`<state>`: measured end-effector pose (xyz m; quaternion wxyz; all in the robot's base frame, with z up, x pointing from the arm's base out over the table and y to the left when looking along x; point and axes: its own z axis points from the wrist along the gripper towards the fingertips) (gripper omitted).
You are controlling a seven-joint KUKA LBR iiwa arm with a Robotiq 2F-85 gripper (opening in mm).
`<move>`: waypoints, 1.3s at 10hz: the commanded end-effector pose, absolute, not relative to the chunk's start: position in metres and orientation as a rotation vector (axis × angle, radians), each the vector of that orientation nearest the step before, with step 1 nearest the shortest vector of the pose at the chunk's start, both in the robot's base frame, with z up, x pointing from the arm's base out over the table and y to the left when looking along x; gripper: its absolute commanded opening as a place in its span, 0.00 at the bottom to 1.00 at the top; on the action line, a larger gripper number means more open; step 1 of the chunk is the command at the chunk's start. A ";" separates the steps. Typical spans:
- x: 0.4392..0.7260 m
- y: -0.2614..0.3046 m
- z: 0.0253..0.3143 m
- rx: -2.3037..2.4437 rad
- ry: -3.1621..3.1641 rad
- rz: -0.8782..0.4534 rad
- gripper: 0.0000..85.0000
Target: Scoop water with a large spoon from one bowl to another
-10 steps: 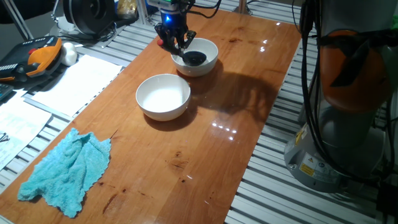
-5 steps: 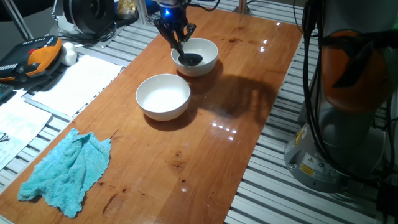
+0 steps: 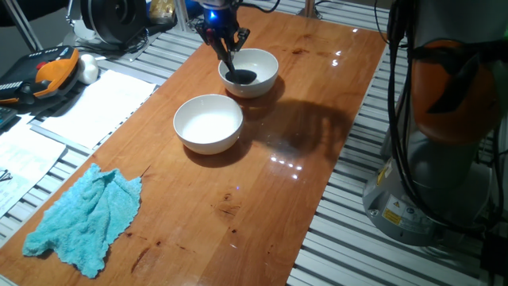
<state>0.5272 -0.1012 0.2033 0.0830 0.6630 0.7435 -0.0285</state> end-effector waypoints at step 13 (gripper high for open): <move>0.516 -0.106 0.224 1.852 2.249 -0.200 0.00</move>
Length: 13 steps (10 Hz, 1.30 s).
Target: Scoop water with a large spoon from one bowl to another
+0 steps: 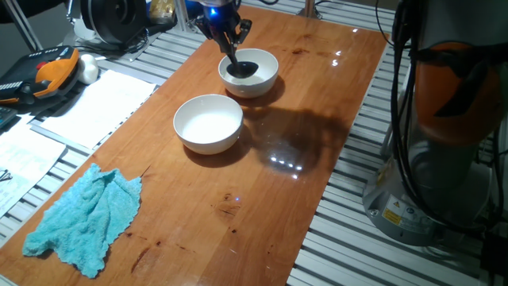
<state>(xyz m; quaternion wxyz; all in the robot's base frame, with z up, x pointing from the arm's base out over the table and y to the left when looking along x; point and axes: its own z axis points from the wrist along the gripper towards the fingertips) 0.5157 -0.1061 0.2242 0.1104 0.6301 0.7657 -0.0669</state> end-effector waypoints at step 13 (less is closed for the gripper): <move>0.491 -0.126 0.182 1.917 2.276 -0.104 0.00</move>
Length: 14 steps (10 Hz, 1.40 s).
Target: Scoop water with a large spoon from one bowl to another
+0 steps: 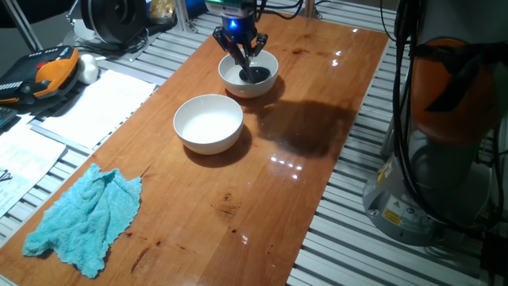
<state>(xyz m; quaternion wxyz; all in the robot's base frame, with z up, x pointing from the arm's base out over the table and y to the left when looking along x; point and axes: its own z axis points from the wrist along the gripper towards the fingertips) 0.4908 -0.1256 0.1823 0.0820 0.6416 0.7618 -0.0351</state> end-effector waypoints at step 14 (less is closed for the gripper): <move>0.488 -0.115 0.215 1.809 2.406 -0.229 0.00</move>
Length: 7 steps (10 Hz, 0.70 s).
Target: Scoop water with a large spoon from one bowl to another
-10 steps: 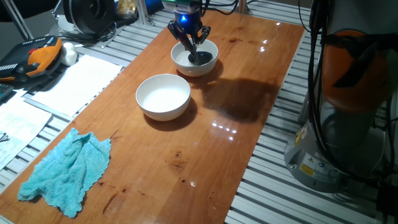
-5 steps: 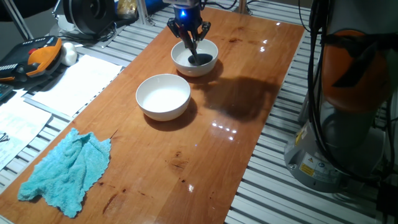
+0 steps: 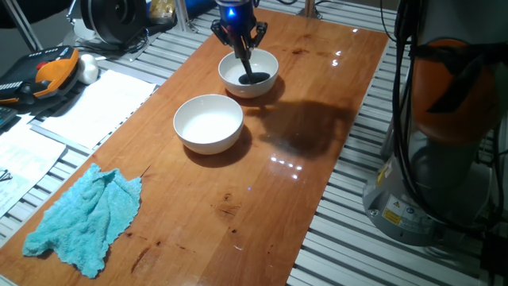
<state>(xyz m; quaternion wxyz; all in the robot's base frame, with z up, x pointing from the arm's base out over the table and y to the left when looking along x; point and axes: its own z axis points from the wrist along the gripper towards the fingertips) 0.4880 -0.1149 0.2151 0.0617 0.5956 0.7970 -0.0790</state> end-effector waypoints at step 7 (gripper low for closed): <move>0.487 -0.115 0.210 1.715 2.459 -0.438 0.00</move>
